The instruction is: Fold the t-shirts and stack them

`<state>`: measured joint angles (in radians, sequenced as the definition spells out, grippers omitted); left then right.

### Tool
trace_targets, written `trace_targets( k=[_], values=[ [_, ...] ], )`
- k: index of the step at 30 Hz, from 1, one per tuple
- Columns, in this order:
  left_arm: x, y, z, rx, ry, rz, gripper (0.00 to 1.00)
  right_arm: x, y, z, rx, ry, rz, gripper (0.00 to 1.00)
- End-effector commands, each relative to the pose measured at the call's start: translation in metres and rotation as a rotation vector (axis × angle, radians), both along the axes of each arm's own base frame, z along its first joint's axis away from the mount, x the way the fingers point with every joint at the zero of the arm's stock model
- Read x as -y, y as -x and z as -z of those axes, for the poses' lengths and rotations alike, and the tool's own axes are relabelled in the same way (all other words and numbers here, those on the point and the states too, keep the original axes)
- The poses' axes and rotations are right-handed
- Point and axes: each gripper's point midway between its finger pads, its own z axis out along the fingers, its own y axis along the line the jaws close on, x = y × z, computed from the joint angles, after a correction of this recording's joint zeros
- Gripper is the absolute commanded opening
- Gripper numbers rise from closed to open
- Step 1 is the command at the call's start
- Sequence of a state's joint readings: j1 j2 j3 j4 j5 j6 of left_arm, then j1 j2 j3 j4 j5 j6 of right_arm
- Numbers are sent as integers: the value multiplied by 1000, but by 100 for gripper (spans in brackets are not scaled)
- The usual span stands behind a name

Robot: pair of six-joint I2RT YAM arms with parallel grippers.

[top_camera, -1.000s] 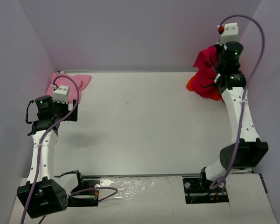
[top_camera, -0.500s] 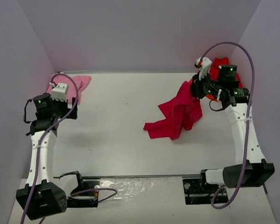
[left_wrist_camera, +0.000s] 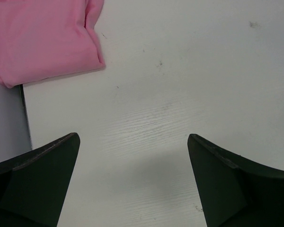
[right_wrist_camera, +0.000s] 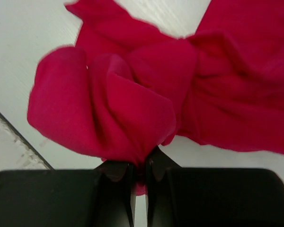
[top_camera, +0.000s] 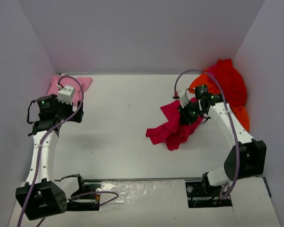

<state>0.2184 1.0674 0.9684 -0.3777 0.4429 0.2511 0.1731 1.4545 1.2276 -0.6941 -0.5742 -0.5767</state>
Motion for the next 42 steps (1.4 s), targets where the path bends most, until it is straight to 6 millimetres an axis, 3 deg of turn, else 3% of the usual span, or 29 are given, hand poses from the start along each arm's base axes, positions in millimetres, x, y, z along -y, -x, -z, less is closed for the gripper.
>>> trace_targets(
  k=[1,4,5,8,12,16,18,22,23,25,28,31,34,38,42],
  values=[
    [31,-7,-4,-11,-14,185,97,27,17,-1,112,141,67,0],
    [50,-7,1,-38,-49,259,97,36,16,-22,186,155,121,1],
    [57,-7,2,-42,-61,285,97,37,17,-30,198,170,114,6],
    [72,-9,1,-41,-60,334,97,54,5,-51,258,268,174,47],
    [86,-12,-10,-35,-9,384,97,58,17,-77,259,278,153,57],
    [99,-12,-8,-76,52,445,97,47,40,-125,329,83,103,71],
    [102,-14,-5,-87,58,466,97,50,42,-137,388,37,116,78],
    [117,-19,6,-124,66,502,97,71,-4,-118,411,99,309,80],
    [117,-19,7,-130,70,496,97,77,-19,-121,432,104,383,80],
    [117,-17,12,-142,76,489,97,75,-51,-106,367,111,434,85],
    [113,-12,21,-139,57,464,97,64,-89,-99,305,120,468,91],
    [105,-4,23,-123,18,436,97,71,-128,-88,325,315,531,91],
    [97,4,29,-110,-19,406,97,60,-148,-72,336,445,511,90],
    [91,12,27,-85,-52,387,97,46,-161,-59,323,485,482,85],
    [90,16,25,-88,-59,386,97,64,-167,-48,337,639,527,82]
  ],
)
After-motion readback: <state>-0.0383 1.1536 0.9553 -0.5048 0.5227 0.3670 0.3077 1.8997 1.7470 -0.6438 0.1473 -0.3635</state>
